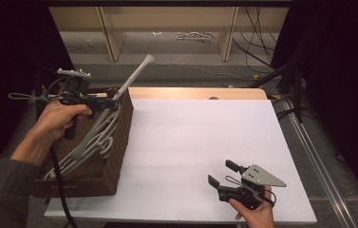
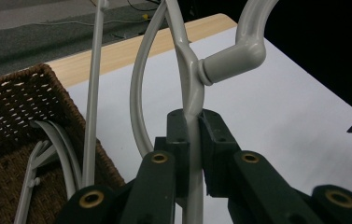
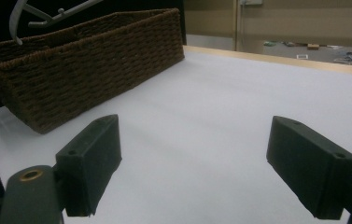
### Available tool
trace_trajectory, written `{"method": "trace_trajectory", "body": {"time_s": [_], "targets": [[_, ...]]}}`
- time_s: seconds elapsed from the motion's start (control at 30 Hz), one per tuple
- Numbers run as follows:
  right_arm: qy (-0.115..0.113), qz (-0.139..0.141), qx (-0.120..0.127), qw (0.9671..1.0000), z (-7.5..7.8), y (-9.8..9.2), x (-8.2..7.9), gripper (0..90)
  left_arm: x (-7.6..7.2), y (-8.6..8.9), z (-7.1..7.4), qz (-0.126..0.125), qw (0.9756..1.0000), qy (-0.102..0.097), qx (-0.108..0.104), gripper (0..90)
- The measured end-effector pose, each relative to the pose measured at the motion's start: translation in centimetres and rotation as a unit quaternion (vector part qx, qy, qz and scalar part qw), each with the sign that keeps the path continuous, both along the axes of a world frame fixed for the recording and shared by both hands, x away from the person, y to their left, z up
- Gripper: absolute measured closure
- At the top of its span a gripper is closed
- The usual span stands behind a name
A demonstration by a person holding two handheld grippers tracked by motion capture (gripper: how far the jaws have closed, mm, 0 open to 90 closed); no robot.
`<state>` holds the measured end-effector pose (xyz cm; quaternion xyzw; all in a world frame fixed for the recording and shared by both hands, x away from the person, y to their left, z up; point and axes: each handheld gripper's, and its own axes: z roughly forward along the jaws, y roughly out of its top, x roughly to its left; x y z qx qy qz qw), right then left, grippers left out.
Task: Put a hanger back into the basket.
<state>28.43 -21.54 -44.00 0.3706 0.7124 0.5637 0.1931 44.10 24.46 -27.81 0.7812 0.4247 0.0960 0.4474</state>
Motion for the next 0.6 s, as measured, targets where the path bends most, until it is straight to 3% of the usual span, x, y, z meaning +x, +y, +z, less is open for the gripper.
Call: {"method": "trace_trajectory", "body": {"time_s": [0.6], "targets": [[-0.001, 0.004, 0.008, 1.0, -0.1, 0.0, 0.1, 18.8, -0.3, 3.7, -2.5, 0.018, 0.9995, 0.014, 0.022, 82.7]]}}
